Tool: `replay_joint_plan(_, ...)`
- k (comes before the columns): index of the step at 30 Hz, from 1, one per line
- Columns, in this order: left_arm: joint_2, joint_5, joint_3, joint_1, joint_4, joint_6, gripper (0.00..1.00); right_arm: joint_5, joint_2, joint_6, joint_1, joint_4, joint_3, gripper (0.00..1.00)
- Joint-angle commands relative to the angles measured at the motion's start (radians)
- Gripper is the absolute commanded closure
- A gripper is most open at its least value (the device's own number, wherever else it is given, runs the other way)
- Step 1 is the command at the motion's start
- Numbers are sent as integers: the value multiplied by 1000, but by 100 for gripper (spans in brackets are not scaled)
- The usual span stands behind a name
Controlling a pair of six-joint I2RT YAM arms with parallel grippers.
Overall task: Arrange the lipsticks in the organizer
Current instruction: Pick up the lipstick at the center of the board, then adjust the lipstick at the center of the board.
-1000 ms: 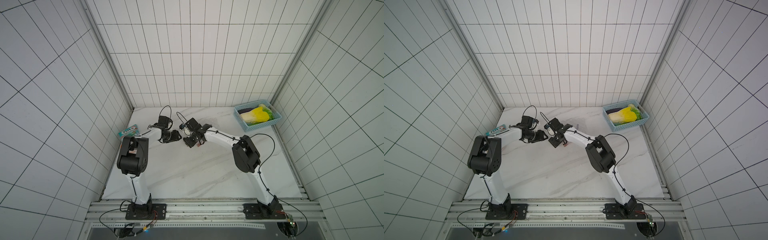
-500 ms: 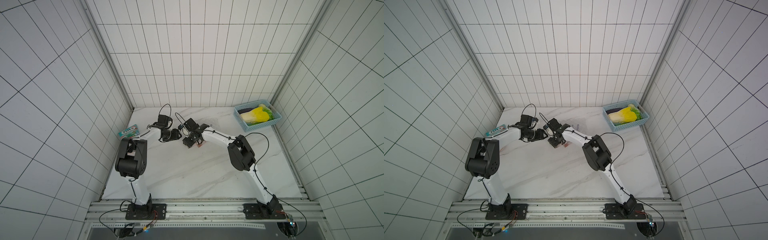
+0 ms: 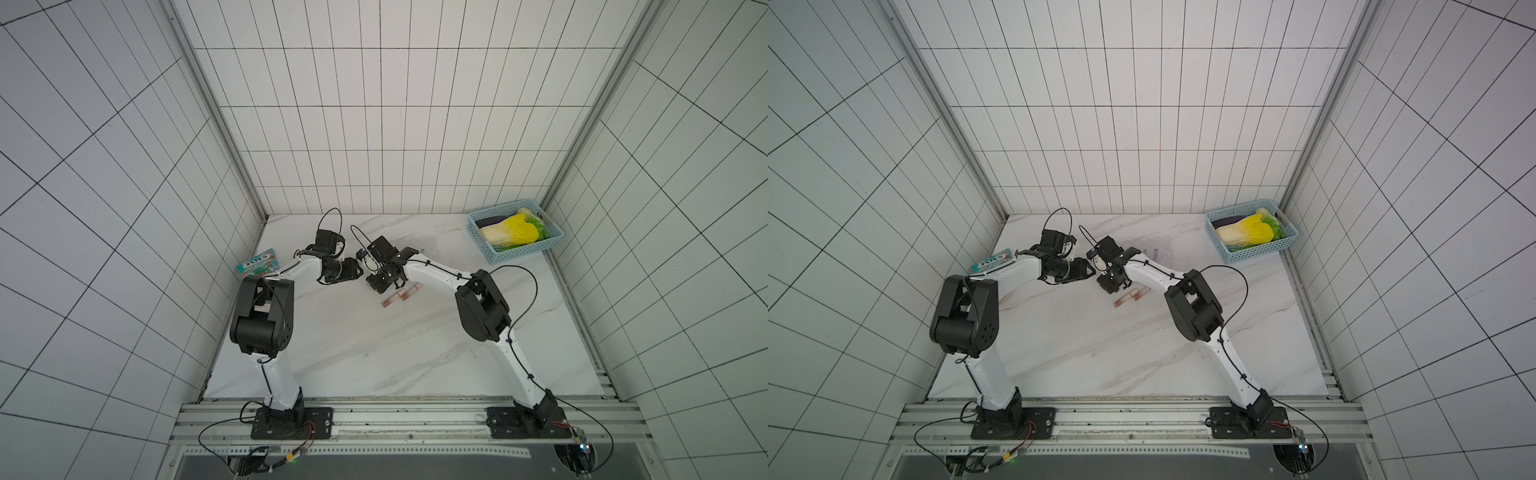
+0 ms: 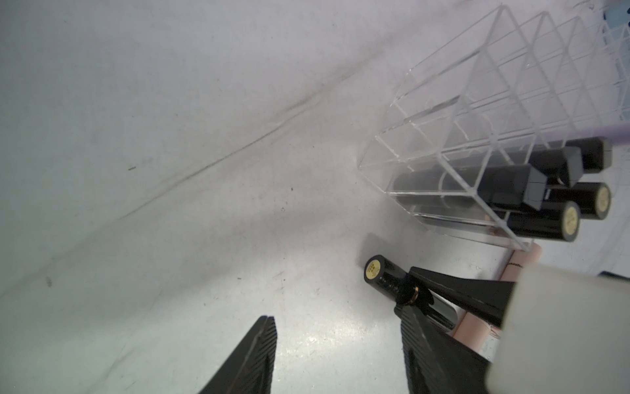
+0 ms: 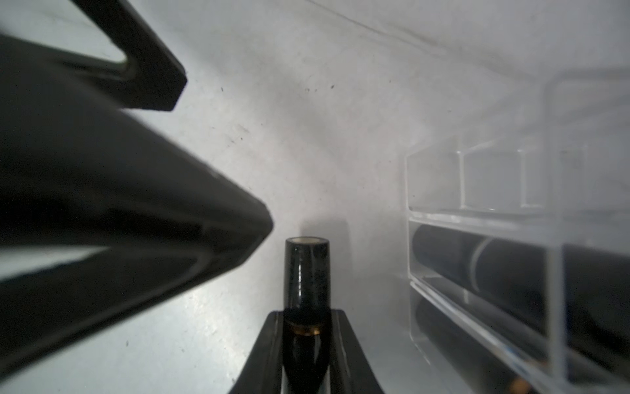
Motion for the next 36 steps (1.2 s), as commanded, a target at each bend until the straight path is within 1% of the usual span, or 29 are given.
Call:
replay_joint_plan(1,-39,-14,-13,0,20,3,43,-12,12,-8,-8,0,46,82)
replay_joint_plan(5,-81,-27,-37,11,41,-5,43,-38,-72,9,-9,35,-4,83)
replay_joint_plan(8,-130,-37,-66,22,70,-15,44,-41,-207,39,-10,96,-128,83)
replay_joint_plan(11,-179,-52,-98,30,103,-23,45,-14,-362,72,-11,131,-279,83)
replay_joint_plan(13,-212,-53,-118,32,130,-27,45,20,-497,105,-13,164,-424,83)
replay_joint_plan(16,-251,-50,-141,31,162,-37,45,65,-661,150,-17,188,-593,82)
replay_joint_plan(20,-279,-36,-153,29,178,-37,45,138,-830,220,-21,183,-783,82)
replay_joint_plan(23,-290,-19,-158,24,185,-34,46,160,-921,280,-32,180,-915,81)
replay_joint_plan(26,-298,-16,-159,12,192,-30,46,164,-968,329,-41,183,-1015,81)
replay_joint_plan(29,-301,-17,-157,2,192,-27,46,170,-967,353,-53,177,-1075,82)
replay_joint_plan(33,-302,-22,-160,-5,192,-23,46,149,-946,361,-76,150,-1099,83)
replay_joint_plan(36,-296,-23,-157,-5,192,-23,46,140,-924,355,-86,118,-1079,83)
